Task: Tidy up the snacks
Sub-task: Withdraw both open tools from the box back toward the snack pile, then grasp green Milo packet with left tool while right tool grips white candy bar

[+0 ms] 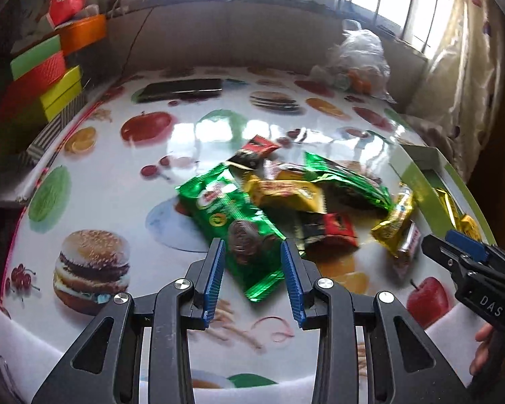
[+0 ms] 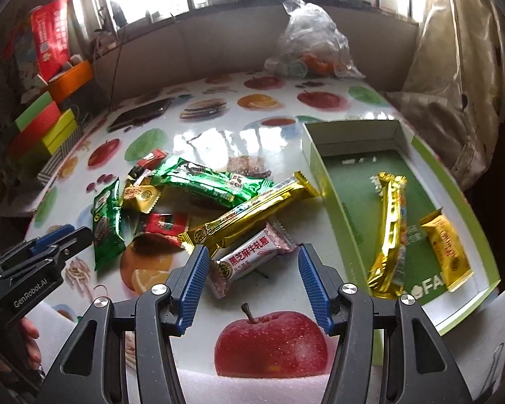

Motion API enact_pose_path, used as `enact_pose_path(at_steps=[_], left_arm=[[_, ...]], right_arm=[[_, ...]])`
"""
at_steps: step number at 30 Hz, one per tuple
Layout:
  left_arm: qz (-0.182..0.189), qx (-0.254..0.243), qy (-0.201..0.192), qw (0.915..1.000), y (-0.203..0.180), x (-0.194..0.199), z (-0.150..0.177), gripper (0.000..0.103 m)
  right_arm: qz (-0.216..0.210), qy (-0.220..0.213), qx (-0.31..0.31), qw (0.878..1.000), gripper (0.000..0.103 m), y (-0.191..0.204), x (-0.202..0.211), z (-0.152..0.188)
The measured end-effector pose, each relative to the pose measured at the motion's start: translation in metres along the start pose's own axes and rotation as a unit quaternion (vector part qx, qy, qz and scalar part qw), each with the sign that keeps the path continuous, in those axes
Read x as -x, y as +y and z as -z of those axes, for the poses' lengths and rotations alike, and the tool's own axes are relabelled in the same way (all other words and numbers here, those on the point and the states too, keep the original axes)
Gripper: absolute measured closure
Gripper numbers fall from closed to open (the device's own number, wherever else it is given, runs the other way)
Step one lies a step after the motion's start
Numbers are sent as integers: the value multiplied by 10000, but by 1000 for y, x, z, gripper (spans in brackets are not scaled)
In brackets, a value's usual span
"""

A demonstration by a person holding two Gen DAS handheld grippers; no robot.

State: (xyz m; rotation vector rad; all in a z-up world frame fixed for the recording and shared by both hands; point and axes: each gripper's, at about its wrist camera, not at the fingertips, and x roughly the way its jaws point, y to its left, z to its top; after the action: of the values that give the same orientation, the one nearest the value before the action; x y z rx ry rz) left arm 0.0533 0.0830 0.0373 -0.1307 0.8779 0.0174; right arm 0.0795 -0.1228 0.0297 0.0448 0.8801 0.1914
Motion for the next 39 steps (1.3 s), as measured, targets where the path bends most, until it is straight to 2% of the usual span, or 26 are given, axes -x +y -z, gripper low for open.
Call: enact_pose_path(at_steps=[7,15,16,17,19,24,32,34,39], left_arm=[[-23,267,127,9996,23,-11,0,67],[56,441,215,9988,35,-18,0,66],[95,483,236,9985,36,-20,0,63],[111,520,266,9982,37,-21,-1,53],[119,583,274,9979,38,-23,-3,47],[250,704,439,9962,36,-33,-9,47],[65,807,462,9956,29,-47,-24,47],[-10,793,579,9952,26,-54,-26,47],[-107,532,566,9969,21,-56,-28,47]], right_arm=[[104,222,-24,9997,48,3,-17,0],[434,381,56,9983,48,6,-33,-5],[446,394,63,9982,48,7,-34,-6],[472,395,86,9981,48,8,-35,-7],[520,400,157,9977,48,11,-37,-9],[190,534,105,9983,48,13,-42,-5],[229,539,-155,9982,48,3,-41,0],[237,566,-189,9979,48,2,-42,0],[247,554,-133,9981,48,3,-42,2]])
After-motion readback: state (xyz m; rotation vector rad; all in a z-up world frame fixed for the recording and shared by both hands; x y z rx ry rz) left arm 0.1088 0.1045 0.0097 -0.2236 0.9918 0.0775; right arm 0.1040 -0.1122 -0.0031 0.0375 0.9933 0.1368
